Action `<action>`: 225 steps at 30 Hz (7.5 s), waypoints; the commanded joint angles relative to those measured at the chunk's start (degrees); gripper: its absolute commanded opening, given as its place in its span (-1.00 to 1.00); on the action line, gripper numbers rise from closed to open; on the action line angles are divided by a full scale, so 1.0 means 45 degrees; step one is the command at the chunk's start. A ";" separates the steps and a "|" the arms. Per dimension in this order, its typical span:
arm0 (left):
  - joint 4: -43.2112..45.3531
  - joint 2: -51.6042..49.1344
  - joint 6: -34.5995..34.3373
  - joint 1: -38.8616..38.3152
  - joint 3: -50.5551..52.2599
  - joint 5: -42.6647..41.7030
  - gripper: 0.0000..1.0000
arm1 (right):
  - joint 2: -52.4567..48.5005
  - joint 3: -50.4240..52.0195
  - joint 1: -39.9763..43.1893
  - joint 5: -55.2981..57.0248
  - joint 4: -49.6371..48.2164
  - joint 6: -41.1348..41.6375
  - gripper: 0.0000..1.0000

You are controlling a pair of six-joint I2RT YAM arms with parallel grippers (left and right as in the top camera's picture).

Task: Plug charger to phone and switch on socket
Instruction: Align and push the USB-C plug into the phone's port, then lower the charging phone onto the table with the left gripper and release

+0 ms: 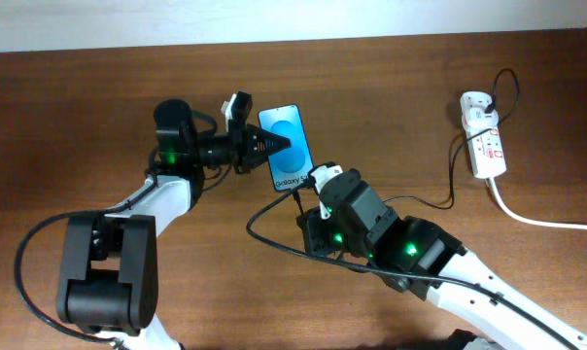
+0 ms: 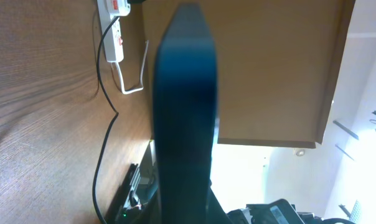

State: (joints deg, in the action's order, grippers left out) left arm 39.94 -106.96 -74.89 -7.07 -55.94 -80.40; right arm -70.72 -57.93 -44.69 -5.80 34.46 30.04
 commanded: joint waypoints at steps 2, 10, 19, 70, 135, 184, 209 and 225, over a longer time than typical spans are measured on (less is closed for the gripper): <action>0.0121 0.0102 -0.0136 0.0058 -0.0321 -0.0306 -1.00 | -0.0019 0.0039 -0.0058 0.0437 0.0301 0.1117 -0.91; 0.0121 0.0102 -0.0884 0.0126 -0.0321 -0.0083 -1.00 | -0.0029 0.0039 -0.0058 0.0049 0.0573 0.1535 -0.92; 0.0126 0.0102 -0.0729 0.0126 -0.0321 0.0170 -1.00 | -0.0029 0.0039 -0.0058 0.0053 0.0287 0.1530 -0.91; 0.0117 0.0102 0.0792 -0.0121 -0.0321 -0.0034 -1.00 | -0.0520 0.0015 -0.0068 0.0151 0.0311 0.1190 -0.91; -0.0029 0.0102 -0.0442 -0.0121 -0.0321 0.0102 -1.00 | -0.0277 -0.0010 -0.0068 0.0685 0.0282 0.0962 -0.92; -0.0024 0.0102 0.0797 -0.0126 -0.0321 -0.0287 -1.00 | -0.0452 -0.0010 -0.0058 0.1282 -0.0520 0.0952 -0.81; -0.0019 0.0102 0.0806 -0.0185 -0.0316 -0.1705 -1.00 | -0.1224 -0.0010 0.0617 0.2764 -0.3711 -0.0301 -0.92; 0.0170 0.0102 0.1515 -0.0180 -0.0321 0.0981 -1.00 | 0.1263 -0.0724 0.1010 0.0622 0.0937 -0.0272 -0.14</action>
State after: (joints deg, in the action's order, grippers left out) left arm 39.92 -107.15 -69.38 -8.03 -57.43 -77.36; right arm -64.31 -60.55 -40.40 -2.70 38.35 28.75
